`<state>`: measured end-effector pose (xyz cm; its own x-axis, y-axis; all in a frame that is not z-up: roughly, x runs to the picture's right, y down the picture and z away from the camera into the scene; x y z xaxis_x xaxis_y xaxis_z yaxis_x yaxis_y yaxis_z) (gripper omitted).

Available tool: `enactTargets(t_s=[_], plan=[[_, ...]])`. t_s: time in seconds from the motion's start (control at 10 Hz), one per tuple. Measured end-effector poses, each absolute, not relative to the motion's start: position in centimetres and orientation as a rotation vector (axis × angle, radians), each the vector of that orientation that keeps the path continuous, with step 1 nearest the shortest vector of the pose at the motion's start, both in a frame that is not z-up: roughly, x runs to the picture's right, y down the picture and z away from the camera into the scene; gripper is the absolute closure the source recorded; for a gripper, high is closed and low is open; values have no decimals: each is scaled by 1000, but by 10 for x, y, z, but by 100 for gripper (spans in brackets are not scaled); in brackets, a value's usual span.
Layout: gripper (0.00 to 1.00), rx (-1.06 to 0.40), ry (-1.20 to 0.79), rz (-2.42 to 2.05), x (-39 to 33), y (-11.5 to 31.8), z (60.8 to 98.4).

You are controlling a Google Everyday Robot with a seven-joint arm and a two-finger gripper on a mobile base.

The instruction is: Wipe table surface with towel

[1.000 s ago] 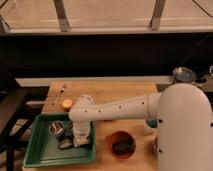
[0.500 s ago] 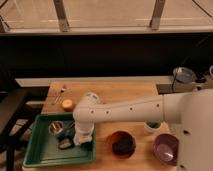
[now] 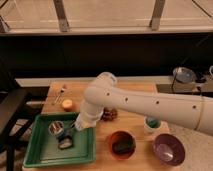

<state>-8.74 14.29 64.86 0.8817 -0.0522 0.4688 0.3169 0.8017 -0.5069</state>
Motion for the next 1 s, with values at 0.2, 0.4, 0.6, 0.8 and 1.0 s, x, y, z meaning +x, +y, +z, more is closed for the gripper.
enactTargets(t_s=[0.2, 0.4, 0.6, 0.8, 1.0], plan=[[100, -599, -459, -172, -70, 109, 650], [100, -616, -455, -135, -47, 88, 666], [100, -624, -453, -124, -40, 83, 671], [100, -625, -454, -126, -41, 83, 672], [100, -625, -451, -129, -42, 84, 672]])
